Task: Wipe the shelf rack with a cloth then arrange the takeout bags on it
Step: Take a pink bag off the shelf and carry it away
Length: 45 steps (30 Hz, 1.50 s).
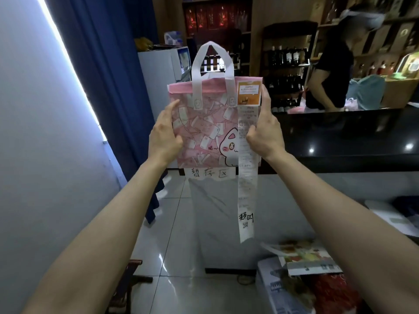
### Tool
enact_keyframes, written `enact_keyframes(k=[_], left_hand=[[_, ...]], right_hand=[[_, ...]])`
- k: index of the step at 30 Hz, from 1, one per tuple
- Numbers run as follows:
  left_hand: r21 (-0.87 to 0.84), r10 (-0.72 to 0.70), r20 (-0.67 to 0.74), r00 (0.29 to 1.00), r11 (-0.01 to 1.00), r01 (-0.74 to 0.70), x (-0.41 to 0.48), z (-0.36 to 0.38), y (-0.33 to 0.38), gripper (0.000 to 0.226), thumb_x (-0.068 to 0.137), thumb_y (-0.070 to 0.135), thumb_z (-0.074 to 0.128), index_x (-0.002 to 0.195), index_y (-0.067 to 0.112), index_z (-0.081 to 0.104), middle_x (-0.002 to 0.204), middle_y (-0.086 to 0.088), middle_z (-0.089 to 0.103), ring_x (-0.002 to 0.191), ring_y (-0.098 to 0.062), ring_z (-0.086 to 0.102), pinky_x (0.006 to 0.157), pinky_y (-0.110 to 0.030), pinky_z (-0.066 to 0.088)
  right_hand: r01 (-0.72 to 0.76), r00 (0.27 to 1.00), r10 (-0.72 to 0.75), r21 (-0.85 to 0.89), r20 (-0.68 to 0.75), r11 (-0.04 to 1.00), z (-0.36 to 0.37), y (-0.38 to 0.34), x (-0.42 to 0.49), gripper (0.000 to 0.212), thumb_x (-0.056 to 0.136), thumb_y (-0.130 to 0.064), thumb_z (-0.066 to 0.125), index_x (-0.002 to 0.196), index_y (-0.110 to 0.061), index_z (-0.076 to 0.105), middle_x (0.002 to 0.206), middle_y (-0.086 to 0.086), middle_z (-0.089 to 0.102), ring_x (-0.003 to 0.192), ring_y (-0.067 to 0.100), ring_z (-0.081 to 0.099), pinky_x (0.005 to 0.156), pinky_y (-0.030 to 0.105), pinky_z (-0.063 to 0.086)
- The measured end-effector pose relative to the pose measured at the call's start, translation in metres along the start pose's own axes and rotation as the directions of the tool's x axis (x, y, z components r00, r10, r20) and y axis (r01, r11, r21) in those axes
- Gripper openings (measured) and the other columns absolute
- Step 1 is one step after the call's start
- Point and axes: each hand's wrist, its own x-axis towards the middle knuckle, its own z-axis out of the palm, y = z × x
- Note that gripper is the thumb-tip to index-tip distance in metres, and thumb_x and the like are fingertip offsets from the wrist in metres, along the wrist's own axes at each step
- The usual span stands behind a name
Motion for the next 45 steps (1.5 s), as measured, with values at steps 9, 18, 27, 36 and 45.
enact_keyframes(k=[9, 18, 27, 36, 45], left_hand=[[0.058, -0.064, -0.032, 0.997, 0.996, 0.066, 0.067, 0.071, -0.051, 0.093, 0.082, -0.011, 0.061, 0.152, 0.046, 0.041, 0.142, 0.010, 0.064, 0.112, -0.021, 0.070, 0.094, -0.049, 0.064], [0.120, -0.185, 0.112, 0.976, 0.978, 0.172, 0.049, 0.123, -0.096, 0.081, 0.092, 0.006, 0.072, 0.156, 0.044, 0.039, 0.152, 0.009, 0.059, 0.117, -0.015, 0.066, 0.099, -0.043, 0.057], [0.078, -0.200, 0.181, 0.963, 0.979, 0.189, 0.024, 0.132, -0.117, 0.088, 0.094, 0.004, 0.071, 0.158, 0.053, 0.034, 0.140, 0.008, 0.057, 0.103, -0.009, 0.064, 0.092, -0.034, 0.054], [0.066, -0.164, 0.234, 0.958, 0.986, 0.152, 0.007, 0.127, -0.133, 0.091, 0.096, -0.003, 0.063, 0.155, 0.059, 0.034, 0.137, 0.015, 0.047, 0.085, -0.014, 0.069, 0.074, -0.035, 0.060], [0.069, -0.171, 0.303, 0.937, 0.985, 0.158, -0.014, 0.105, -0.138, 0.075, 0.098, -0.002, 0.064, 0.152, 0.046, 0.046, 0.145, 0.014, 0.043, 0.124, -0.007, 0.061, 0.092, -0.036, 0.061]], right_hand=[[-0.002, 1.000, 0.003, 0.018, -0.007, 1.000, 0.066, 0.066, 0.066, 0.103, 0.093, 0.001, 0.059, 0.166, -0.038, -0.002, 0.122, 0.006, 0.070, 0.096, 0.021, 0.074, 0.081, 0.049, 0.065], [-0.153, 0.981, 0.156, -0.036, 0.112, 0.988, 0.116, 0.131, 0.044, 0.105, 0.097, -0.005, 0.060, 0.162, -0.050, -0.010, 0.128, 0.006, 0.068, 0.086, 0.021, 0.071, 0.074, 0.051, 0.064], [-0.296, 0.948, 0.301, -0.062, 0.104, 0.953, 0.125, 0.142, 0.018, 0.096, 0.101, -0.021, 0.064, 0.164, -0.043, -0.005, 0.150, 0.008, 0.055, 0.124, 0.027, 0.065, 0.101, 0.054, 0.058], [-0.330, 0.922, 0.360, -0.193, 0.146, 0.924, 0.114, 0.136, -0.013, 0.091, 0.098, -0.044, 0.065, 0.164, -0.035, 0.002, 0.154, 0.005, 0.046, 0.123, 0.024, 0.064, 0.095, 0.049, 0.060], [-0.329, 0.923, 0.369, -0.266, 0.114, 0.906, 0.096, 0.117, -0.049, 0.081, 0.100, -0.049, 0.066, 0.163, -0.018, 0.025, 0.154, 0.003, 0.044, 0.131, 0.018, 0.059, 0.098, 0.041, 0.058]])
